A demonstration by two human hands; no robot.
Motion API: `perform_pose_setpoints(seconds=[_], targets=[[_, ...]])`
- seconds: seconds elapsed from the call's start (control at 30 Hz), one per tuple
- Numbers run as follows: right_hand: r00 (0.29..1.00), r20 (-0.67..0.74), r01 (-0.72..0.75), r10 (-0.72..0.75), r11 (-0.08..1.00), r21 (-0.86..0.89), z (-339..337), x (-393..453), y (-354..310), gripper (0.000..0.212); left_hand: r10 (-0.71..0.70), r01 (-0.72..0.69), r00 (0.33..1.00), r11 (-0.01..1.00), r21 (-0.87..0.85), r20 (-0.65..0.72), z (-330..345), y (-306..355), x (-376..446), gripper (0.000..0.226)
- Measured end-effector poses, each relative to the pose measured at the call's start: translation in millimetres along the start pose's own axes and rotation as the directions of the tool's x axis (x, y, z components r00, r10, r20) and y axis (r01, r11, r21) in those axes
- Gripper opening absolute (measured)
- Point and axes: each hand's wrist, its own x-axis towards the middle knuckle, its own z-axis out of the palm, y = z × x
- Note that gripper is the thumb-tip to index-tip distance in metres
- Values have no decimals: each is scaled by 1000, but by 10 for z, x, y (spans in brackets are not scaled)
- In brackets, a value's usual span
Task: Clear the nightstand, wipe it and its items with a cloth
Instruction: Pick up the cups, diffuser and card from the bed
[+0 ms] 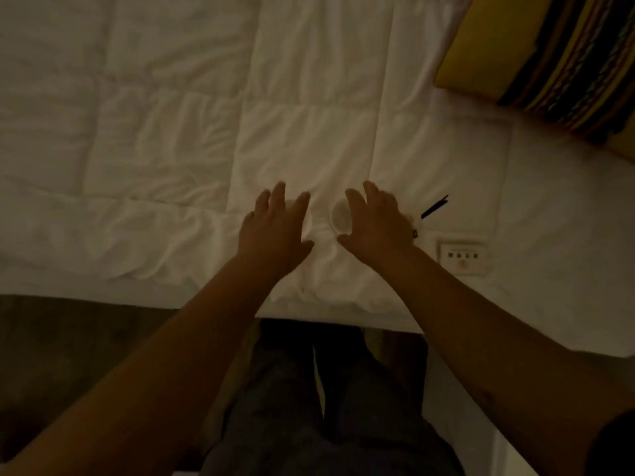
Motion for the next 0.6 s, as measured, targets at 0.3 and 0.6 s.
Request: perform_pose_setpoints(seconds=[0.3, 0.6], targets=[[998, 54, -33, 32, 999, 14, 629, 557, 34, 100, 9, -15, 994, 999, 51, 112, 582, -145, 623, 102], [992, -128, -7, 13, 999, 43, 778, 570, 31, 83, -22, 23, 1000, 996, 85, -11, 822, -112, 563, 88]])
